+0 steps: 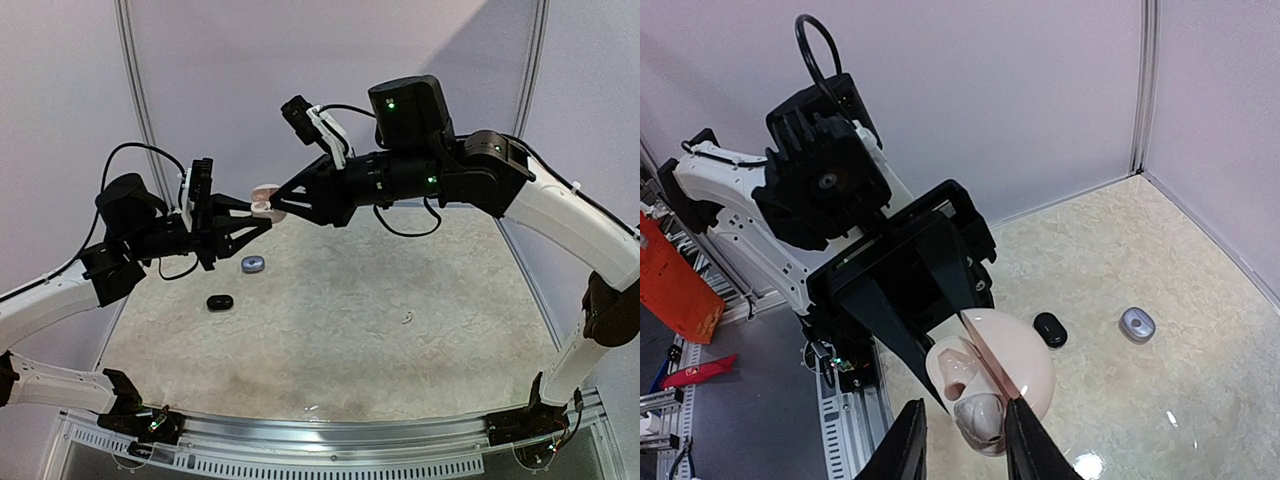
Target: Insert the wireless bluetooth earbuds into the charging case
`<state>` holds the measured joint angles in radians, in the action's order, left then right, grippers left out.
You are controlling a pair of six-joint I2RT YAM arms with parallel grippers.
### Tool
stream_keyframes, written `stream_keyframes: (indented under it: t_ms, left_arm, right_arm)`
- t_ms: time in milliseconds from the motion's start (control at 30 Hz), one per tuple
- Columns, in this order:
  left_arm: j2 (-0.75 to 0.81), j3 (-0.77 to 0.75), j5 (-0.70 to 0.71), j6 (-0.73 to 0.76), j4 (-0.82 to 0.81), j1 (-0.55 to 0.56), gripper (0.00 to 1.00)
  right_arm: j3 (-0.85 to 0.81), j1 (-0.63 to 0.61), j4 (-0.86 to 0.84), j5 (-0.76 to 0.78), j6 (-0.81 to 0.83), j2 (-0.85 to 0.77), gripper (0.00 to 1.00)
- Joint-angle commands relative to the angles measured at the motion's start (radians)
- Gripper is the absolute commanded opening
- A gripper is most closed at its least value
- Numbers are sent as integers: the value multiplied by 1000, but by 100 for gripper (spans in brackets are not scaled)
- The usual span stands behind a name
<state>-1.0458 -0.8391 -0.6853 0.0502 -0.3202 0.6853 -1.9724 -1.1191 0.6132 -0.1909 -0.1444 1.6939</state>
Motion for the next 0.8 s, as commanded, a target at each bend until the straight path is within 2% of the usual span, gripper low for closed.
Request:
stream_keyframes:
  t_ms: [0,167,367,767]
  left_arm:
    - [-5,-15,-14,2,-3,-12,0]
    - [-3,-14,-8,6,-2,-13,0]
    - [-3,-12,-1,12,-1,-15,0]
    - [-7,-13,12,27,3,-16,0]
  right_arm:
    - [-22,1,-6,17,8,14,28]
    - [-19,1,-8,10,3,28,16]
    - [-11,1,8,24,-8,34,9]
    - [15,2,11,24,-33,46,8]
